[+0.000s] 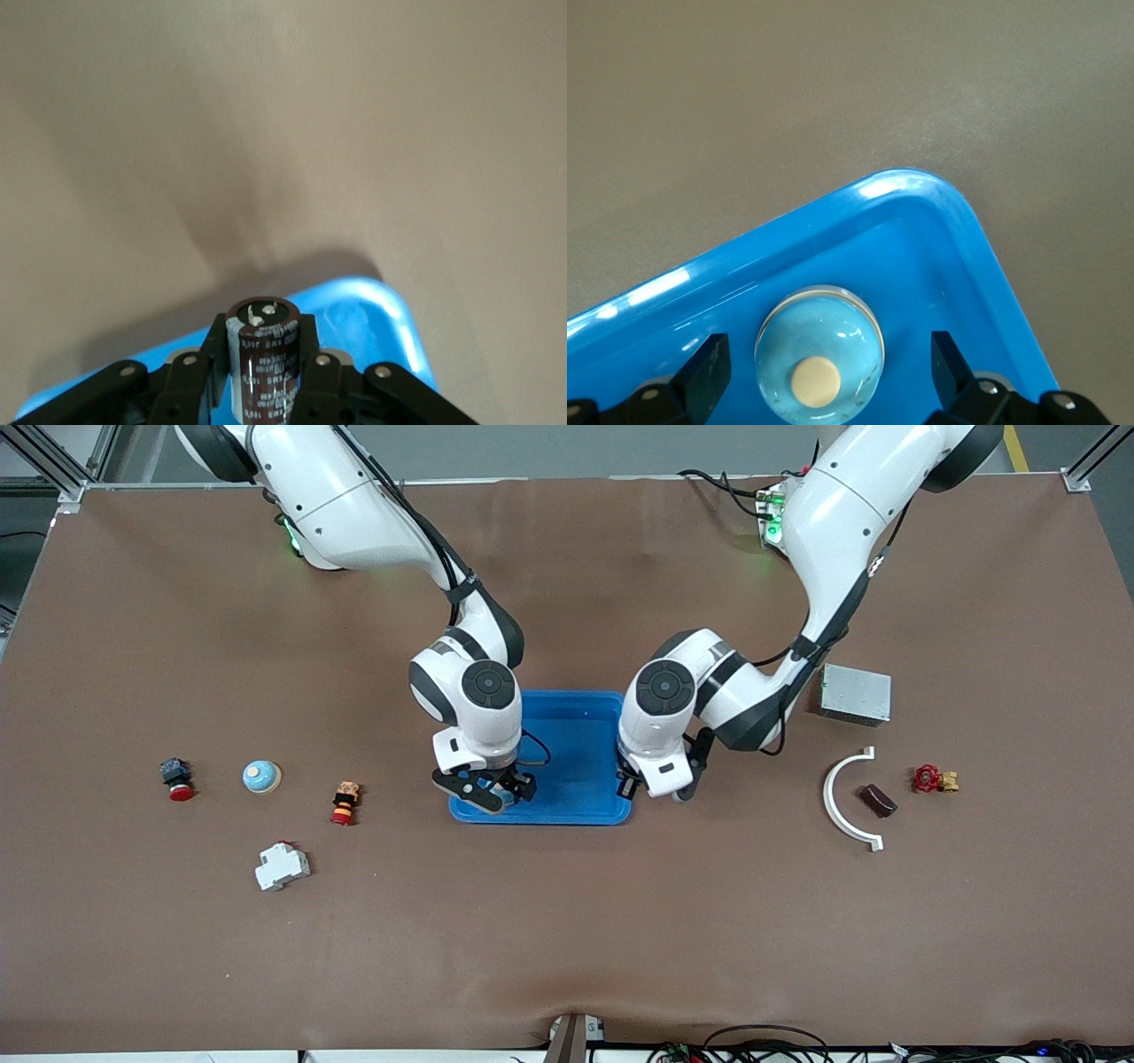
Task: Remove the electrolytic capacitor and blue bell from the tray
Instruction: 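Carry the capacitor toward the white arc while the right gripper carries the bell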
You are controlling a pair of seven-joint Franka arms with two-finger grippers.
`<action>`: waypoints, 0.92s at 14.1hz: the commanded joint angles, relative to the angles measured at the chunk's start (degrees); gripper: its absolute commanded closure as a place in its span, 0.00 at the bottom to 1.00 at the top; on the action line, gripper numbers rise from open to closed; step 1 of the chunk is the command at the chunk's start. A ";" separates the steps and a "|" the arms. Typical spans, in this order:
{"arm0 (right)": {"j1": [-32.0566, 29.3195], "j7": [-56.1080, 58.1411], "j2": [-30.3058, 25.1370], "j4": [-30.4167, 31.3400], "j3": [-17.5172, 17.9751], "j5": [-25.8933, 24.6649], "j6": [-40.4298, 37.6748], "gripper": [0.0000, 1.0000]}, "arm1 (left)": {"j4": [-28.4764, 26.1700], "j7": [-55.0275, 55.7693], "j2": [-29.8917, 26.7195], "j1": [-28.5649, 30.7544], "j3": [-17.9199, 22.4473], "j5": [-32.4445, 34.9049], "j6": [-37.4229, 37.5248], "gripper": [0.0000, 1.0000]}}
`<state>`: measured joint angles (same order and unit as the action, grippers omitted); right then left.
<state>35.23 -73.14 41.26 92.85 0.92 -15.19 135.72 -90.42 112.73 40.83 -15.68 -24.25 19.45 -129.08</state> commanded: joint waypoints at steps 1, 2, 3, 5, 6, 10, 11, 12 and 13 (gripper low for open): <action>-0.77 0.19 1.19 -1.53 0.49 -2.04 -0.20 0.06 | -0.37 -3.64 -1.11 2.49 -0.09 1.47 1.46 1.00; -0.86 0.11 1.45 -1.53 0.49 -1.95 -0.11 0.07 | -0.46 -5.75 -1.19 3.37 -0.09 1.47 2.25 1.00; -0.86 -0.33 1.54 -1.53 0.49 -1.95 -0.02 0.07 | -0.46 -8.46 -1.20 4.68 -0.09 1.47 3.39 1.00; -0.86 -0.42 1.63 -1.53 0.49 -1.87 0.24 0.07 | -0.63 -11.56 -1.11 6.62 -0.01 1.47 4.54 1.00; -0.78 -0.51 1.80 -1.53 0.49 -1.95 0.33 0.07 | -0.98 -13.13 -1.02 8.11 -0.01 1.47 4.54 1.00; -0.78 -0.68 2.15 -1.53 0.58 -1.69 1.21 0.07 | -1.60 -20.61 -0.93 13.21 -0.01 1.73 6.99 1.00; -0.78 -0.42 2.15 -1.53 0.49 -1.69 1.21 0.21 | -1.69 -22.97 -1.02 14.53 -0.01 2.60 8.57 1.00; -0.86 -0.16 2.15 -1.62 0.58 -1.52 1.12 0.39 | -1.69 -25.26 -1.28 15.41 -0.01 3.65 11.02 1.00; -0.95 -0.24 2.15 -1.96 0.58 -1.08 1.12 0.65 | -1.78 -27.11 -1.89 17.16 -0.01 5.14 13.39 1.00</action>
<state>35.09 -73.15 42.48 92.64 0.85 -15.79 136.82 -91.17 88.69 40.79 -0.96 -23.73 21.88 -119.48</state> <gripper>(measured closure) 0.203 0.661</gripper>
